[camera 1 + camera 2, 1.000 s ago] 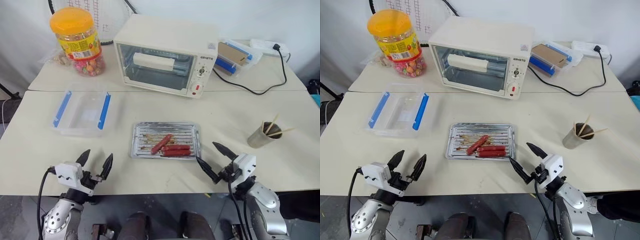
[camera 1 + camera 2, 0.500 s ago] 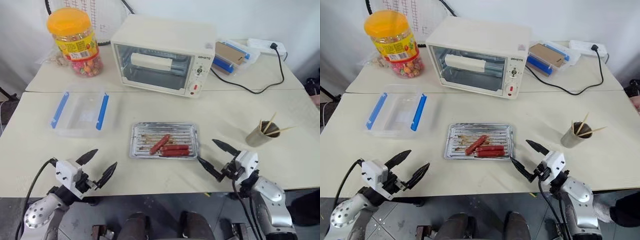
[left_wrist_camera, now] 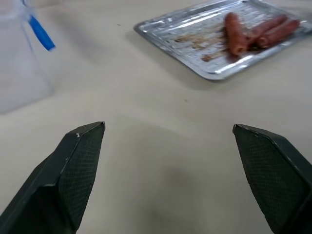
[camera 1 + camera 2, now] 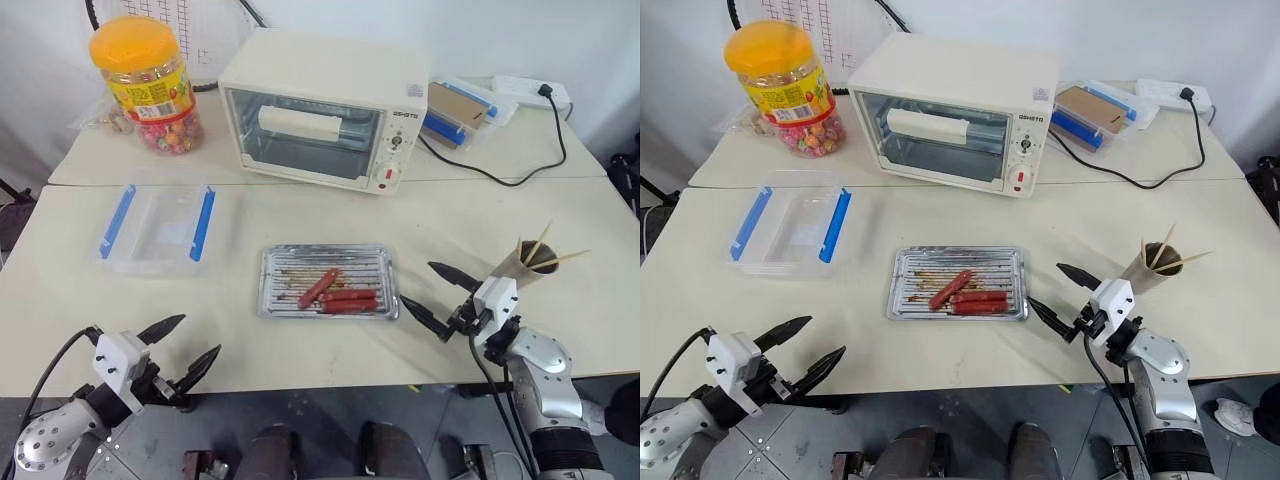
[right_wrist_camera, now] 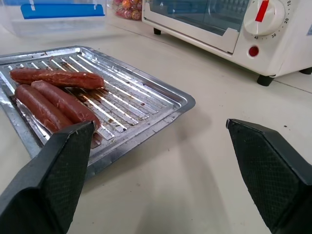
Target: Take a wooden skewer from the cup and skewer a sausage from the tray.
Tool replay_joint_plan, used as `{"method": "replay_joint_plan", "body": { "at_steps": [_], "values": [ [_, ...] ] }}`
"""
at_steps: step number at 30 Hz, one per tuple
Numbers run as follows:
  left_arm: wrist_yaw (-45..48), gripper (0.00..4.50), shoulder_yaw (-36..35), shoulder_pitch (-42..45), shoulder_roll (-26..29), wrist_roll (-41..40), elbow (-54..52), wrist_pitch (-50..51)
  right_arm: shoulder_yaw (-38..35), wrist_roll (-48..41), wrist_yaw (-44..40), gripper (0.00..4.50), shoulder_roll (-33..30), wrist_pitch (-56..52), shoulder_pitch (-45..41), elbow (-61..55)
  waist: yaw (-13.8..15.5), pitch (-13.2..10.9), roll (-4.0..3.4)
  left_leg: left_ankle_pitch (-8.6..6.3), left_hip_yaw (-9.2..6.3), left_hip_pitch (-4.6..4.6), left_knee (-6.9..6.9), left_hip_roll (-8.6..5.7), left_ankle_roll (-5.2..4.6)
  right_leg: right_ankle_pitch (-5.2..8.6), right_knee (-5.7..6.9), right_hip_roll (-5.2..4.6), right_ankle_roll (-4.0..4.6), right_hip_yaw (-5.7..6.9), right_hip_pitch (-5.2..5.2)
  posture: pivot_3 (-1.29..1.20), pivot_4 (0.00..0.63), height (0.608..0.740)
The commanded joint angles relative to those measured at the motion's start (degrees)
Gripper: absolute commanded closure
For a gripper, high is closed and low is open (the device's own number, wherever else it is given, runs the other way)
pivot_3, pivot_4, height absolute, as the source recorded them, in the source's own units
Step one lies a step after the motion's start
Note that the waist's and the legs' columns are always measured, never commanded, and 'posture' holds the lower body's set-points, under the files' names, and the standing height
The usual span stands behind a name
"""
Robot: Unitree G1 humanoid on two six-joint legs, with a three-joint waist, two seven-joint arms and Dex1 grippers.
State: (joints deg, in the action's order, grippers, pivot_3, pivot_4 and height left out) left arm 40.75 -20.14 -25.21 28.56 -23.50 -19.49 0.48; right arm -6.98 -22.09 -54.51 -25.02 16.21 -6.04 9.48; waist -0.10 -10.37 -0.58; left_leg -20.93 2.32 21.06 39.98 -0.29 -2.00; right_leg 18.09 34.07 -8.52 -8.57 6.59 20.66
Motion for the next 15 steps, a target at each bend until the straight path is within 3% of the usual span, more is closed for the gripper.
{"method": "replay_joint_plan", "body": {
  "at_steps": [1, 15],
  "values": [
    [0.18, 0.04, 0.61, -0.27, -0.37, 0.97, -1.42, -1.98, -0.68, -0.81, -0.94, 0.00, -0.82, 0.50, -0.20, -0.84, 0.00, 0.00, 0.00, 0.00, 0.00, 0.00, 0.00, 0.00, 0.00, 0.00, 0.00, 0.00, 0.00, 0.00, 0.00, 0.00, 0.150, 0.740],
    [0.36, 0.04, 0.57, 1.04, -0.03, -0.07, -2.64, -0.95, -0.66, -1.66, -2.30, 0.00, -1.18, -2.62, 1.23, -4.25, 0.05, 0.00, 0.00, 0.00, 0.00, 0.00, 0.00, 0.00, 0.00, 0.00, 0.00, 0.00, 0.00, 0.00, 0.00, 0.00, 0.150, 0.740]
  ]
}}
